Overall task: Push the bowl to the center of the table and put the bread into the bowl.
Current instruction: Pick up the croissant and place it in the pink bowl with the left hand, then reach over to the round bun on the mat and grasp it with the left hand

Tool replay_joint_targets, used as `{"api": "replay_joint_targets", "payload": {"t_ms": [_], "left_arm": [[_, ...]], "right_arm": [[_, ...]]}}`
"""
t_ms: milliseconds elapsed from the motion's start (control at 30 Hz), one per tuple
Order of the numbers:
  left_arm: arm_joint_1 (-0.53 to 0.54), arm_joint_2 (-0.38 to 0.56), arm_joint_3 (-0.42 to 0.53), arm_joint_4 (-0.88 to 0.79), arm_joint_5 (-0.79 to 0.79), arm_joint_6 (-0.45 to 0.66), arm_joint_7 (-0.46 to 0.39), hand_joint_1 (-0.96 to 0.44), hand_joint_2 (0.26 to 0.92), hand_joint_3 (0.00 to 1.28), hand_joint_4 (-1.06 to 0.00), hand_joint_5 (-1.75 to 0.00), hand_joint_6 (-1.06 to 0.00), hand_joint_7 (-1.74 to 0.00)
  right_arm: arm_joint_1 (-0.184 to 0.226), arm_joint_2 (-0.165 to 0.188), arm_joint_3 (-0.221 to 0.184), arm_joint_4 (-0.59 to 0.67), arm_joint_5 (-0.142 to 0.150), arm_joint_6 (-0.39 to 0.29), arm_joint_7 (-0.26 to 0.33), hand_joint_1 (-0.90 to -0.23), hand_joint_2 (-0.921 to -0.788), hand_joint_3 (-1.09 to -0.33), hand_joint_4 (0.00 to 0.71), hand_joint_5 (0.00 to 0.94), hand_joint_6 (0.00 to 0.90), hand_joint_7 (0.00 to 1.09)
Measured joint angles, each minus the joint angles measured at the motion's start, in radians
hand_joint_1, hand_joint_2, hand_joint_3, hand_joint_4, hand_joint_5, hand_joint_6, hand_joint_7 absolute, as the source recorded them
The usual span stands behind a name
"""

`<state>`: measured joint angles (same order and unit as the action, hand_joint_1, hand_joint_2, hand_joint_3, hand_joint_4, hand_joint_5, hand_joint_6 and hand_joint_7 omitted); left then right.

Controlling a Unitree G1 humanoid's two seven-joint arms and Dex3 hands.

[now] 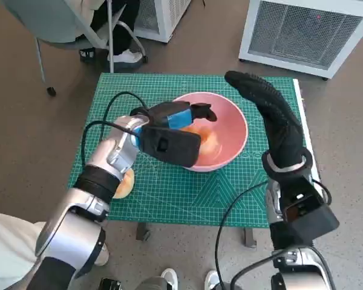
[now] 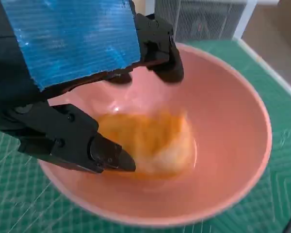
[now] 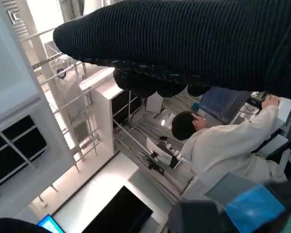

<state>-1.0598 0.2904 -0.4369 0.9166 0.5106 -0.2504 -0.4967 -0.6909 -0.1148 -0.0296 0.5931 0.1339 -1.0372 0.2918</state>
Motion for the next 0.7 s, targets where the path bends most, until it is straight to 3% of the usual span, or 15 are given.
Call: {"api": "replay_joint_targets", "payload": {"t_ms": [367, 700], "left_arm": [[0.052, 0.077, 0.046, -0.235, -0.051, 0.025, -0.089, -0.28, 0.850, 0.03, 0.00, 0.00, 0.00, -0.33], [0.220, 0.221, 0.177, -0.613, -0.143, 0.090, -0.182, -0.21, 0.861, 0.00, -0.05, -0.01, -0.14, -0.11]], "right_arm": [[0.001, 0.007, -0.001, 0.000, -0.003, 0.000, 0.000, -0.633, -0.921, -0.883, 0.120, 0.415, -0.001, 0.77], [0.003, 0.008, -0.001, -0.010, -0.002, 0.000, 0.000, -0.632, -0.921, -0.884, 0.111, 0.431, -0.001, 0.77]]}}
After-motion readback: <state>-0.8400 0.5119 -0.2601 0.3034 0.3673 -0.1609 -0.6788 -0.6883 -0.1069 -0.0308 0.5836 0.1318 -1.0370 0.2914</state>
